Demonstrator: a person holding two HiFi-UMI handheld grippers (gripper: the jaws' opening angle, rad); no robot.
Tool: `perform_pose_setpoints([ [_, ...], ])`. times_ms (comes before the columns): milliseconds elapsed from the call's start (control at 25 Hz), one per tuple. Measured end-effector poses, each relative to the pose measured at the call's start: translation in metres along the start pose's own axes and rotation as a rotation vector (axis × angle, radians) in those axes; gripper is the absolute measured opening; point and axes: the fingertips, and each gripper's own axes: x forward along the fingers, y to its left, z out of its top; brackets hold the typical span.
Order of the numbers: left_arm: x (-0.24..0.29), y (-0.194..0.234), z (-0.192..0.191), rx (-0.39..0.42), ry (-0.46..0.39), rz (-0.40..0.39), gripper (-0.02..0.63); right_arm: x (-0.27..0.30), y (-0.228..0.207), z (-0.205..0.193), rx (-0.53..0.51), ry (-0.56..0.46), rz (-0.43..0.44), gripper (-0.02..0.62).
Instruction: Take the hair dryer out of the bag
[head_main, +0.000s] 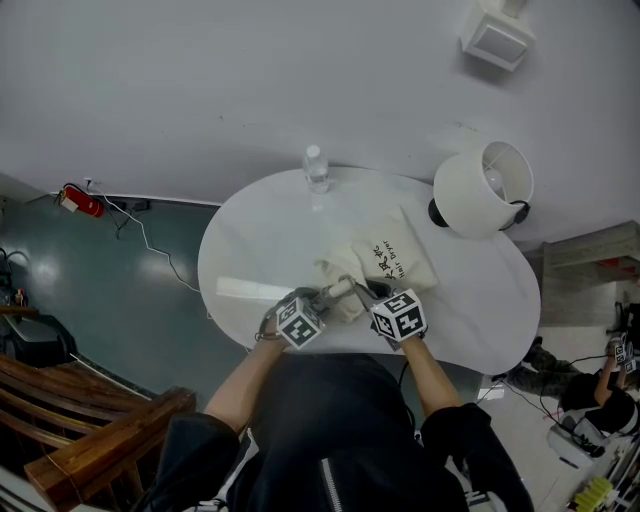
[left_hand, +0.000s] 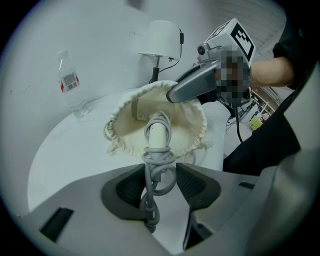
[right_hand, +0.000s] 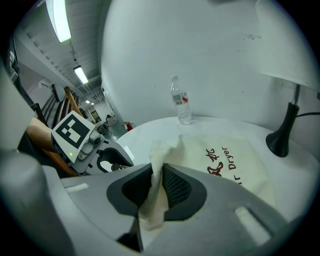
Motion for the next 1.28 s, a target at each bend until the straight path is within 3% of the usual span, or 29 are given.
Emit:
perform_pose_setpoints([
  [1280, -0.027, 0.013, -0.066, -0.033, 0.072, -0.013, 0.202, 0.007, -0.004, -0.008, 0.001, 0.031, -0.008, 0.051],
])
